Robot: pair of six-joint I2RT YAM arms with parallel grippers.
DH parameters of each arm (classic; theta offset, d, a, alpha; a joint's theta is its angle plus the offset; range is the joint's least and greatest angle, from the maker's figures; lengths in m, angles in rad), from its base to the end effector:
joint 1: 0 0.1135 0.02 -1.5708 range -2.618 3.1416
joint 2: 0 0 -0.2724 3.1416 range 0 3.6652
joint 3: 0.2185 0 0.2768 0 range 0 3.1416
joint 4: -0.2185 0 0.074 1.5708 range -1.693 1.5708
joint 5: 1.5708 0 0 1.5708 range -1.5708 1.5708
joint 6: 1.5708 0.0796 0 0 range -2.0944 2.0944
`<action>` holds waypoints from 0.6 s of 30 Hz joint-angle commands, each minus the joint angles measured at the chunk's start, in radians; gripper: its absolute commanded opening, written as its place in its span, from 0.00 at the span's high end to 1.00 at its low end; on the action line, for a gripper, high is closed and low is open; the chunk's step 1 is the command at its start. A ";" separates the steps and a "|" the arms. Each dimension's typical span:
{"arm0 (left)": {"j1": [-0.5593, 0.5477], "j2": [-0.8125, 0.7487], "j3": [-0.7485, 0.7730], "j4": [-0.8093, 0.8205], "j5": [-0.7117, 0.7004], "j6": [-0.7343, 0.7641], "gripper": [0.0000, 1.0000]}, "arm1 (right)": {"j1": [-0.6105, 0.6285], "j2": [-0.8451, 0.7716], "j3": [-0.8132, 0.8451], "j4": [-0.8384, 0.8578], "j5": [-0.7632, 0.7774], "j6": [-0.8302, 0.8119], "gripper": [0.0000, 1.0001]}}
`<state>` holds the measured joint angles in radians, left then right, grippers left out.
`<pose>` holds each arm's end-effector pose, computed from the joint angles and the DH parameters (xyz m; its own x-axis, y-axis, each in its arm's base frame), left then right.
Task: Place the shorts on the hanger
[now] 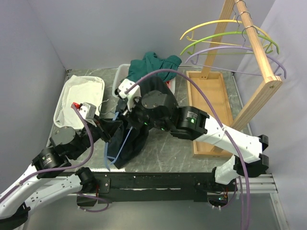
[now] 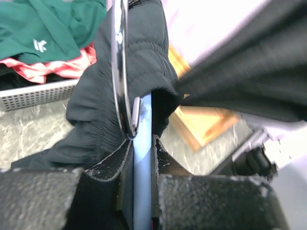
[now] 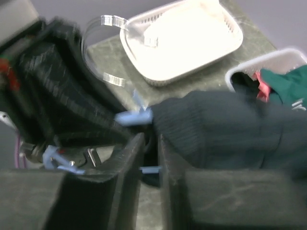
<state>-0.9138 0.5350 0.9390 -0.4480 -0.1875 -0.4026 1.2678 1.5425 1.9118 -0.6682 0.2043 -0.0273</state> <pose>0.1111 -0.1197 0.4071 -0.2850 -0.2608 -0.9224 0.6006 0.7014 -0.3839 0.1311 0.3654 0.4945 -0.0639 -0.2940 -0.9537 -0.8788 0.4694 -0.0858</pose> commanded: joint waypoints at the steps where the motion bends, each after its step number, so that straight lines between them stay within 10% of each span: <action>1: -0.002 -0.050 -0.072 0.325 -0.128 -0.076 0.99 | 0.004 -0.146 -0.150 0.168 0.003 0.067 0.53; 6: -0.002 -0.055 -0.103 0.376 -0.147 -0.081 0.99 | 0.004 -0.371 -0.483 0.399 0.119 0.243 0.23; 12: -0.002 -0.053 -0.092 0.399 -0.170 -0.085 0.99 | 0.002 -0.527 -0.904 0.666 0.265 0.499 0.29; 18: -0.003 -0.030 -0.078 0.425 -0.174 -0.090 0.99 | -0.007 -0.366 -0.952 0.769 0.277 0.578 0.37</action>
<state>-0.9142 0.5034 0.8154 -0.1879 -0.3420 -0.4763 1.2690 1.0595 0.9512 -0.0444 0.4370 0.4583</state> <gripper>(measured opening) 0.156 0.653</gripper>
